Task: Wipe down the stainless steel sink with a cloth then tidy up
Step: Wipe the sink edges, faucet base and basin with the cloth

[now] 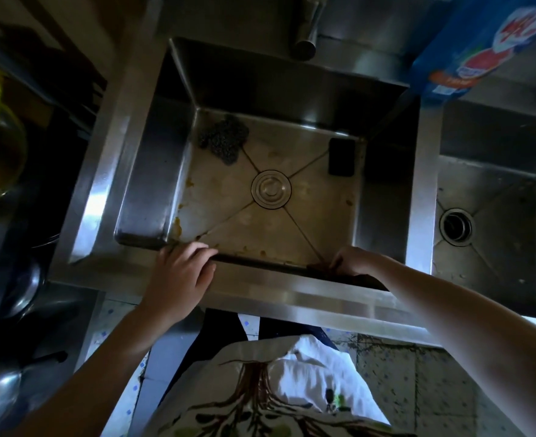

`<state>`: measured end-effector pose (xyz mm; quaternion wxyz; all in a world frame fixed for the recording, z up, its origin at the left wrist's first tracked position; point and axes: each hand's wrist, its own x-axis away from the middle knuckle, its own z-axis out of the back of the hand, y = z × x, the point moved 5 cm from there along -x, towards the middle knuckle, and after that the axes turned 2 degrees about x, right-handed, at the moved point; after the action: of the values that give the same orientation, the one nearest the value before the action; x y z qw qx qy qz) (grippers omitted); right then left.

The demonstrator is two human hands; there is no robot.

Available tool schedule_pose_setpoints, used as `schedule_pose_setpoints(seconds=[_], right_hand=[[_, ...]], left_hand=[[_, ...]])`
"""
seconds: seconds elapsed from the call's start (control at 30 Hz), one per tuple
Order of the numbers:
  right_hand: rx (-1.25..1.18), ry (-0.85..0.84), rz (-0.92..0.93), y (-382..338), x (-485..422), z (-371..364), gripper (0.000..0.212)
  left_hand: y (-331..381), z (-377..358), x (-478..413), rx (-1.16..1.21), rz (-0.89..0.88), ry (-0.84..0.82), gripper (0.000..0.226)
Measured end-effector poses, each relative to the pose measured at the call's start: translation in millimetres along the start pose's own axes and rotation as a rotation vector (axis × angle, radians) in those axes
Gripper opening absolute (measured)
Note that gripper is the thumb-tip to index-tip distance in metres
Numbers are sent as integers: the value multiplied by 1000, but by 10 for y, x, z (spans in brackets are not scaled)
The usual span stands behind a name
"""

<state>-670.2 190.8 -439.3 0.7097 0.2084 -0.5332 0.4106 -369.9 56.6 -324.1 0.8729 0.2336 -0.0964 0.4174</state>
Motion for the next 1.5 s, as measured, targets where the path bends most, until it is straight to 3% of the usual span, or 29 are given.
schedule_pose_setpoints(seconds=[0.17,0.6,1.0,1.13,1.37,1.5], right_hand=[[-37,-21,65,-365,-28,-42,23],[-205,-33,251,-2303,-228,-18,25],[-271,-45,258,-3436,-300,17,25],[-291,-33,242,-3459,-319,2,29],[-281,-45,256,-2932,-199,11,36],[-231,-27,223,-2442,-106,21,35]], left_hand=[[-149,72,67,13,37,7,50],[-916,361,306,58,106,67,48],[-1303,468,446,78,58,64,45],[-1256,479,447,77,58,93,31],[-930,424,383,69,35,93,27],[-649,334,329,52,-1,100,40]])
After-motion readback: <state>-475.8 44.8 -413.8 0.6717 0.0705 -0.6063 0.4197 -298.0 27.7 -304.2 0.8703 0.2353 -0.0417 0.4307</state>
